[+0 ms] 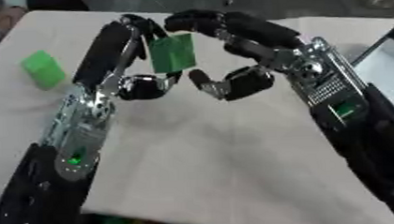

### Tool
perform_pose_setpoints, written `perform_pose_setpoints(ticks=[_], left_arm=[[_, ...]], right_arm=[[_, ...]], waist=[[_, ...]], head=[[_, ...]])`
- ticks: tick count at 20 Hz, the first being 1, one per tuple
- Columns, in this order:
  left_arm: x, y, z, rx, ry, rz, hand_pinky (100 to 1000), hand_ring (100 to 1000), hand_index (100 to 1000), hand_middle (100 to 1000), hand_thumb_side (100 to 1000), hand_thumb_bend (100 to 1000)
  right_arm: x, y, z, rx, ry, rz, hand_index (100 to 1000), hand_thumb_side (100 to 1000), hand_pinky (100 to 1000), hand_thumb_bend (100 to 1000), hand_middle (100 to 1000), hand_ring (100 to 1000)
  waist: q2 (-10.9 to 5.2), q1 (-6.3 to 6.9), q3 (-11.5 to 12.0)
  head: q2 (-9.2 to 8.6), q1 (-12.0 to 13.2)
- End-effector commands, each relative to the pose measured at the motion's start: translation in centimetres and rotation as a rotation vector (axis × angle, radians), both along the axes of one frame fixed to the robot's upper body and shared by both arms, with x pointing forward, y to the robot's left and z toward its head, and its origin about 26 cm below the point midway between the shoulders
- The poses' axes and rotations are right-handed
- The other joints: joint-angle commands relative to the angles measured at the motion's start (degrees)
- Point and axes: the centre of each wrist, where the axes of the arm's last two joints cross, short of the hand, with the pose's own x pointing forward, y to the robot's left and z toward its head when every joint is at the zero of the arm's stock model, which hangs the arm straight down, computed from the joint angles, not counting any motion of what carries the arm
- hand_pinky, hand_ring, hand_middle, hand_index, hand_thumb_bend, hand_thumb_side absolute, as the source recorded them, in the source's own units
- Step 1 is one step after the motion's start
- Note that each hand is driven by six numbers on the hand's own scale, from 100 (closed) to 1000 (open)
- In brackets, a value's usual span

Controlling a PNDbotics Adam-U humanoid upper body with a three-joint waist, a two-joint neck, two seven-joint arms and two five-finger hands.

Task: Pick up the objects with one hand, pass them to the other hand, and then place them into the box on the other side of the table.

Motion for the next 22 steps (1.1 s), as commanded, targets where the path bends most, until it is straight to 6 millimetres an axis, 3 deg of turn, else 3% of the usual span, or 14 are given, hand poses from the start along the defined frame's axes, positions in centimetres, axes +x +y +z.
perform_pose_setpoints(ticks=[1,22], left_arm=[[-0.51,-0.4,1.17,-0.03,-0.024,-0.038,488,387,551,423,100,296],[-1.11,-0.43,1.61,-0.084,-0.025,-0.115,482,387,560,430,100,286]], right_arm=[[-0.02,-0.07,0.78,0.015,-0.021,-0.012,1000,113,930,100,966,1000],[0.67,-0.18,0.32,0.022,0.011,-0.045,1000,119,936,100,977,1000]], waist=[[-1.37,0.7,-0.1],[-1.32,0.67,-0.2]], head=[[0.04,0.2],[0.17,-0.1]])
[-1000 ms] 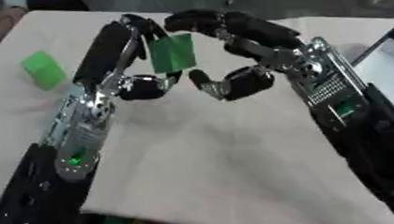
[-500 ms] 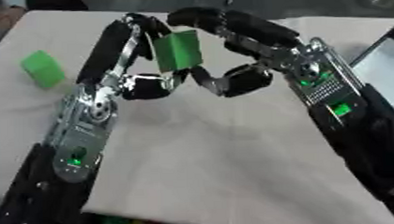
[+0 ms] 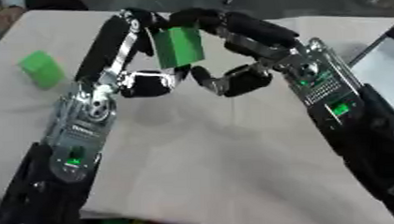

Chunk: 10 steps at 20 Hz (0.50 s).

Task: Pick up the objects with one hand, pass them to the other hand, and then place them into the box on the other side of the table.

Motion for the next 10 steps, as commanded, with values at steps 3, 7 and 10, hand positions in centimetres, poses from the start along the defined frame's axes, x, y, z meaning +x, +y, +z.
perform_pose_setpoints(ticks=[3,7,10], left_arm=[[-0.42,-0.14,0.89,-0.004,-0.03,-0.033,482,387,561,430,100,281],[-0.39,-0.18,0.79,-0.002,-0.019,-0.042,483,389,565,434,100,284],[-0.35,-0.25,0.65,-0.003,-0.009,-0.05,483,389,567,434,100,276]], right_arm=[[-0.02,-0.14,0.81,0.018,-0.01,-0.001,998,105,939,100,968,1000],[-0.03,-0.1,0.77,0.061,0.018,0.012,961,100,940,100,895,1000],[0.08,-0.13,0.63,0.102,0.053,0.024,872,100,933,100,792,1000]], waist=[[-1.32,0.7,0.0],[-1.29,0.75,0.0],[-1.24,0.79,0.0]], head=[[0.08,0.0],[0.01,0.0],[0.15,0.0]])
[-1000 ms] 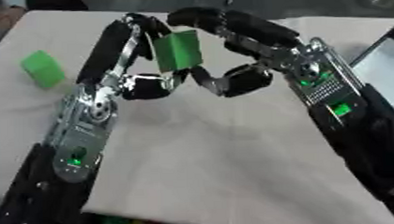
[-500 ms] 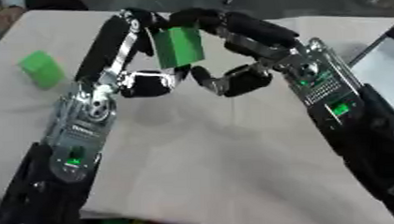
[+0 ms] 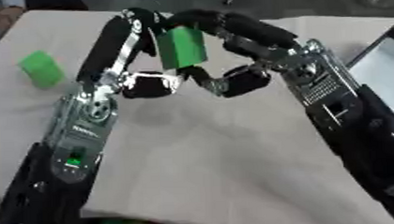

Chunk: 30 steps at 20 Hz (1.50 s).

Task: Pick up the objects with one hand, pass them to the other hand, and then place them into the box on the other side of the table.

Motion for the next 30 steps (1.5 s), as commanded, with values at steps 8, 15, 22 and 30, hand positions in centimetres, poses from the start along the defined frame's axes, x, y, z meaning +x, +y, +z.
perform_pose_setpoints(ticks=[8,15,22,30], left_arm=[[-0.3,0.0,0.6,-0.03,-0.012,-0.028,485,395,576,440,100,289],[-0.3,-0.1,0.5,-0.045,-0.011,-0.038,507,427,604,465,100,437],[0.1,0.2,0.1,-0.011,-0.015,0.008,597,529,717,565,100,674],[1.2,1.3,-1.4,0.042,0.023,0.156,709,711,878,736,100,798]], right_arm=[[0.1,-0.3,0.6,0.134,0.061,0.018,727,100,900,100,653,921],[0.1,-0.3,0.6,0.194,0.093,0.012,658,162,861,100,576,852],[0.0,-0.3,0.7,0.258,0.116,0.005,635,191,849,100,542,840],[-0.3,-0.5,0.9,0.28,0.135,0.01,639,203,853,100,544,846]], waist=[[-1.25,0.84,0.1],[-1.31,0.8,0.1],[-1.47,0.8,0.1],[-1.6,0.85,0.0]], head=[[0.35,-0.4],[0.37,-0.8],[0.64,-1.2],[0.67,-1.4]])
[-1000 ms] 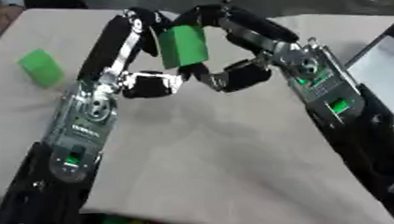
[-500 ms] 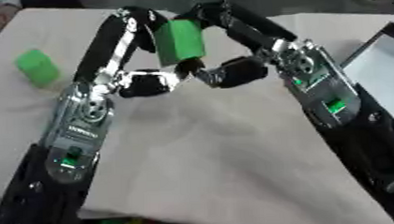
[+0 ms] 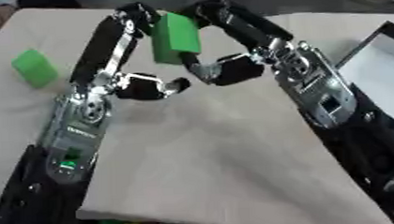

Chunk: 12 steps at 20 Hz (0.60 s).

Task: Pick up the objects with one hand, pass them to the other hand, and then place them into the box on the other side of the table.

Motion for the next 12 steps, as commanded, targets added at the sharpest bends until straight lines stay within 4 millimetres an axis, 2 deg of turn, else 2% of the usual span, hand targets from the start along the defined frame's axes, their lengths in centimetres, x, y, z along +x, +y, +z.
perform_pose_setpoints(ticks=[1,6,12], left_arm=[[0.5,0.7,0.2,0.009,-0.006,0.072,707,711,878,736,100,799],[1.4,2.4,-0.7,-0.015,0.031,0.169,700,704,871,720,100,775],[2.1,6.2,-1.2,-0.062,0.053,0.29,689,684,833,695,100,712]], right_arm=[[-0.5,-0.4,1.4,0.024,-0.028,0.004,639,205,853,100,545,846],[-1.3,-0.8,2.2,0.063,-0.014,0.026,644,220,860,100,548,850],[-2.6,-2.8,3.3,0.135,0.023,0.021,658,282,873,100,561,864]], waist=[[-1.63,0.88,0.0],[-1.91,1.06,-0.2],[-2.54,1.1,-1.0]], head=[[0.22,-0.2],[0.04,-1.2],[0.2,-2.3]])
